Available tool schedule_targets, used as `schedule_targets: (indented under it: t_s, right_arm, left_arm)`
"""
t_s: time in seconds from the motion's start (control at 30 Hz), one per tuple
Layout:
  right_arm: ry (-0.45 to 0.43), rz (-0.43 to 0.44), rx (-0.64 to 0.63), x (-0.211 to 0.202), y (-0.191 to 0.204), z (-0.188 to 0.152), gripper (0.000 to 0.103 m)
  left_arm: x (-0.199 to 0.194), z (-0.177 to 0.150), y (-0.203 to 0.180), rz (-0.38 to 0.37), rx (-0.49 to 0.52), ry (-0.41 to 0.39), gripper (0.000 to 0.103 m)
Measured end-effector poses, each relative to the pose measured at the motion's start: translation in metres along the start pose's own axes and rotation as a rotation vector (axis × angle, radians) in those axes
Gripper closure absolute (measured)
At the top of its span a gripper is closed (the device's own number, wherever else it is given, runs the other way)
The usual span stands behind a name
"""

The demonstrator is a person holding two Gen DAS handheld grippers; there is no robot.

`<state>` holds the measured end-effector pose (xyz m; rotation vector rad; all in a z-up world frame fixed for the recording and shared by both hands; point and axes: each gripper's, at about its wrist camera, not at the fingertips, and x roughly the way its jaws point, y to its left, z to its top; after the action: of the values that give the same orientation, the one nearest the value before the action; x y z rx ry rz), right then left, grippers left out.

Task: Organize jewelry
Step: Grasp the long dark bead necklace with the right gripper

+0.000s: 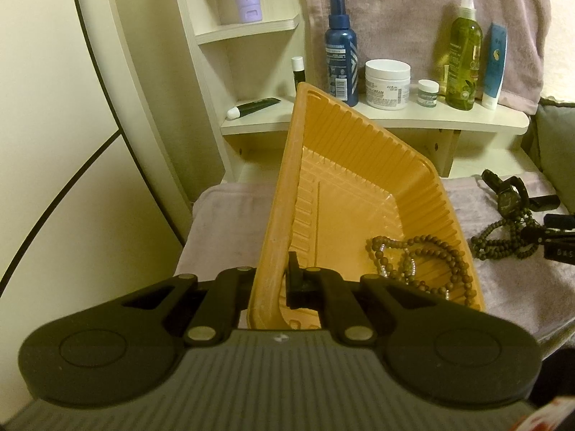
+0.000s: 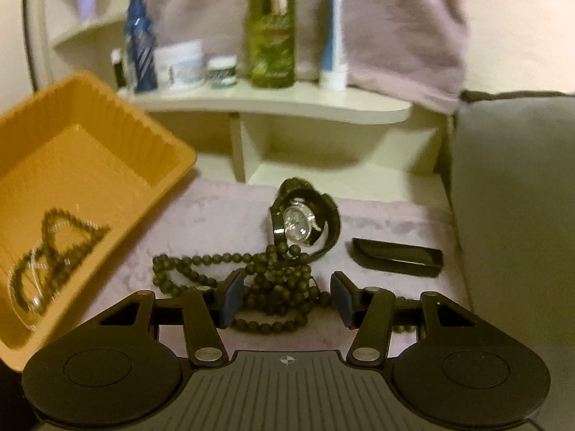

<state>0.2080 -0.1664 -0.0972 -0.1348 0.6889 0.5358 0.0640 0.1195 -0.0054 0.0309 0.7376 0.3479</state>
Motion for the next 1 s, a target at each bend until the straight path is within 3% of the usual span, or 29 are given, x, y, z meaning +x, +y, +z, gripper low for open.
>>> schedule_targets:
  t_s: [0.17, 0.33, 0.43, 0.5, 0.7, 1.0]
  right_arm:
    - [0.033, -0.002, -0.086, 0.017, 0.001, 0.001, 0.049]
    - [0.073, 0.038, -0.076, 0.02, -0.001, 0.004, 0.05]
    - [0.092, 0.029, -0.115, 0.018, 0.007, 0.001, 0.065]
    - [0.097, 0.039, -0.094, 0.015, 0.007, -0.001, 0.088]
    - [0.073, 0.03, -0.104, -0.003, 0.016, -0.007, 0.089]
    - [-0.048, 0.019, -0.086, -0.061, 0.016, 0.01, 0.091]
  left_arm:
    - [0.0, 0.0, 0.001, -0.001, -0.005, 0.001, 0.098]
    - [0.0, -0.001, 0.001, 0.0, -0.004, 0.0, 0.098]
    - [0.0, -0.001, 0.001, -0.001, -0.005, 0.0, 0.098]
    - [-0.001, -0.001, 0.001, -0.001, -0.005, 0.0, 0.098]
    - [-0.002, 0.001, -0.001, -0.004, -0.003, -0.004, 0.097]
    - [-0.004, 0.001, -0.002, -0.007, 0.0, -0.011, 0.097]
